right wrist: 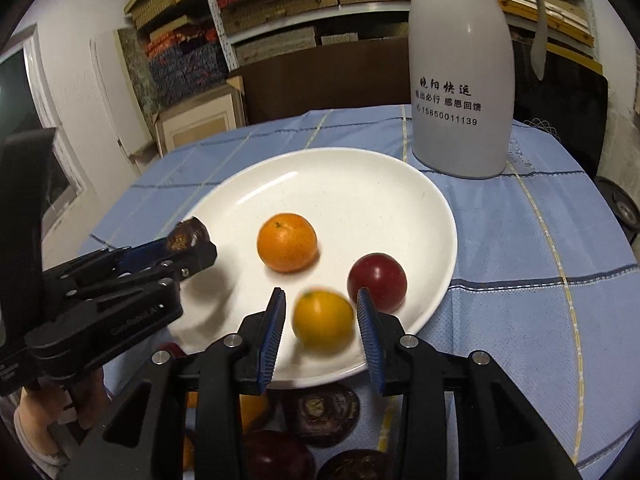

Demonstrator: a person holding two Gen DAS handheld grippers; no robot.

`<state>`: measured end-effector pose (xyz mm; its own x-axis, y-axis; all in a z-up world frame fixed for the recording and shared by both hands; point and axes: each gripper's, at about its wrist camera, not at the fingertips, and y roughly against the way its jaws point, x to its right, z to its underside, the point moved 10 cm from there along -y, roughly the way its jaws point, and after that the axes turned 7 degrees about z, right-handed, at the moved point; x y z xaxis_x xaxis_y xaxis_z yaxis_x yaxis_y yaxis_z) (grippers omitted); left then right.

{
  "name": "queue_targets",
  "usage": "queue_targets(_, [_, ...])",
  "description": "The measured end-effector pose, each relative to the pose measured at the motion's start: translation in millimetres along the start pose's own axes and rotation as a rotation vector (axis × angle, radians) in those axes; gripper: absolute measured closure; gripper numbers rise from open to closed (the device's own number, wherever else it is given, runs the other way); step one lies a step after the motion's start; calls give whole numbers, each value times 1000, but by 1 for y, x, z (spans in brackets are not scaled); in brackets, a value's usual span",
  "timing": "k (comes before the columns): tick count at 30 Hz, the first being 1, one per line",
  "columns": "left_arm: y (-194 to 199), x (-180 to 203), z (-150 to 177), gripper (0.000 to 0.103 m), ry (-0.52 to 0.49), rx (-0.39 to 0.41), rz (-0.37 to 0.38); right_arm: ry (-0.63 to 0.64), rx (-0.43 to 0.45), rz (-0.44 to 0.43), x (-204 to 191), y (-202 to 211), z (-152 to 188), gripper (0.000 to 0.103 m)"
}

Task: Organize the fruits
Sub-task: 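Lift both fruits onto the white plate while both tools open to release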

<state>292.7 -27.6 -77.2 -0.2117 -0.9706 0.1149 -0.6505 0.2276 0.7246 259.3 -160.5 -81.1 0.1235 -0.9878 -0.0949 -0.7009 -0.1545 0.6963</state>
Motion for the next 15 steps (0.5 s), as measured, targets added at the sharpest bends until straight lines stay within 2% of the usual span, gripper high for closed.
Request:
queue_targets(4, [-3, -1, 4, 59, -25, -2, -14, -19, 37, -4, 3, 12, -5, 56])
queue_targets(8, [10, -2, 3, 57, -15, 24, -6, -28, 74, -1, 6, 28, -8, 54])
queue_targets(10, [20, -2, 4, 49, -16, 40, -7, -40, 90, -8, 9, 35, -8, 51])
queue_targets(11, [26, -3, 5, 38, -15, 51, -11, -42, 97, -8, 9, 39, -9, 50])
queue_targets(12, [34, -5, 5, 33, -14, 67, -16, -43, 107, -5, 10, 43, -8, 49])
queue_targets(15, [63, -9, 9, 30, -12, 121, -19, -52, 131, 3, 15, 56, 1, 46])
